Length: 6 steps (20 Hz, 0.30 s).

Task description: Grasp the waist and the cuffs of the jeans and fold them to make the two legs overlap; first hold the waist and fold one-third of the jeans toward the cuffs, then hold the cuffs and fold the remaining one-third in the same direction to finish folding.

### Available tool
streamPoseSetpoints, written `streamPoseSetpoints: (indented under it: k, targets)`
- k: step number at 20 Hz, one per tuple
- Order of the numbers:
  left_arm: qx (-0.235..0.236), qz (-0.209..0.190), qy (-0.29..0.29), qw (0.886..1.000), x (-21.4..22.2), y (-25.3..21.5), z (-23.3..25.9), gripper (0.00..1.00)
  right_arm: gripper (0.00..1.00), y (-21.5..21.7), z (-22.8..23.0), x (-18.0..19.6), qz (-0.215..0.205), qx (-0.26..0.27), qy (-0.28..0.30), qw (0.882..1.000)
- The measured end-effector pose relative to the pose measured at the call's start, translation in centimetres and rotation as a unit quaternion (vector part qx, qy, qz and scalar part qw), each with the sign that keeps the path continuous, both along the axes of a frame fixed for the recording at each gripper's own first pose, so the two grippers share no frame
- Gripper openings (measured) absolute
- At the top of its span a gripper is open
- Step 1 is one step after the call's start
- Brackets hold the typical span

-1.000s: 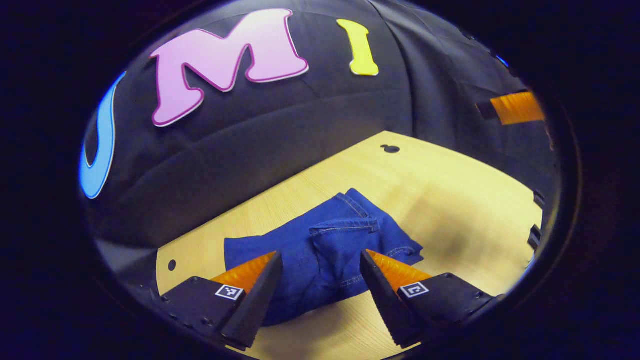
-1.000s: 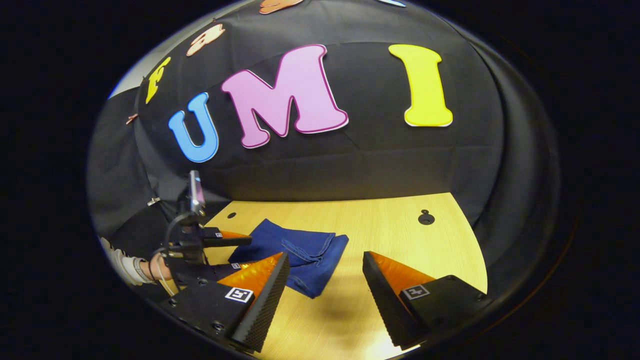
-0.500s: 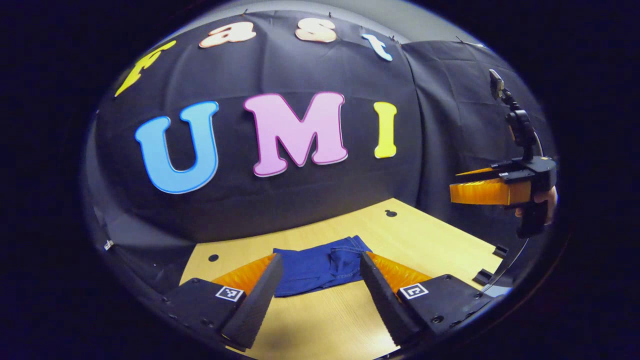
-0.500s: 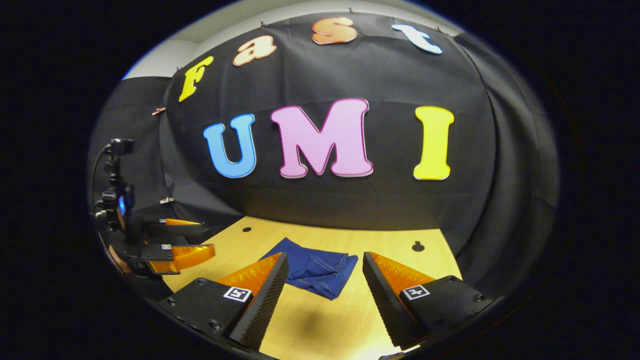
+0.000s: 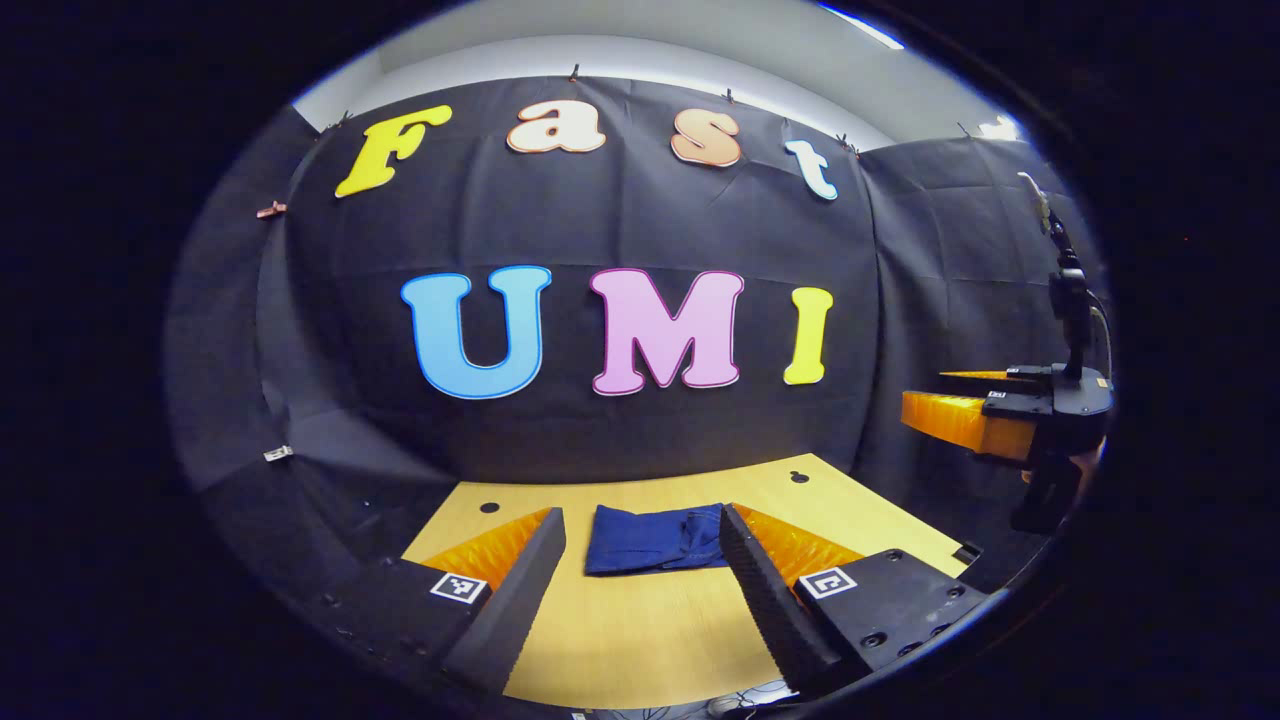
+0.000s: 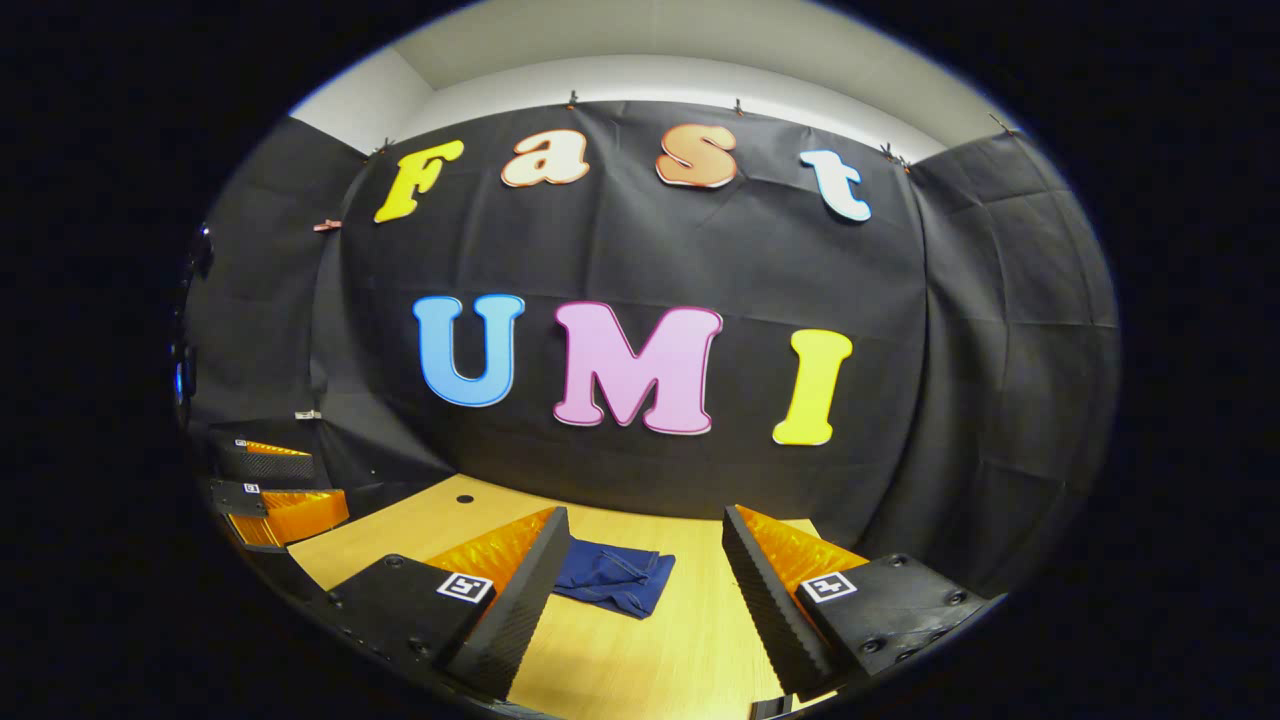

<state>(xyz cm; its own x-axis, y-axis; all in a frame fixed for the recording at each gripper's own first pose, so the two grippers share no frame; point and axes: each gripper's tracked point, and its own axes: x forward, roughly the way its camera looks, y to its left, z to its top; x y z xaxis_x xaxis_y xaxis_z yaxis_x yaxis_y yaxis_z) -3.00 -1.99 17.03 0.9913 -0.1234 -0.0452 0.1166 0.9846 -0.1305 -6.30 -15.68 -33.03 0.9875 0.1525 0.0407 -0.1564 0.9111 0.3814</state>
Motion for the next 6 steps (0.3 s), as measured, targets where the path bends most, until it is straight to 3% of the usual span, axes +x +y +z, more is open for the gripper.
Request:
streamPoseSetpoints:
  k: [2,6]
  targets:
    - [-0.011,0.015,-0.01,1.0,-1.6,0.6,1.0,0.98,0.92,1.1,1.5,0.2,0.009,-0.006,-0.019,1.0]
    - [-0.002,0.06,-0.017,0.998,-3.7,3.3,1.6,0.98,0.96,3.4,4.3,1.1,0.032,-0.003,-0.052,0.998]
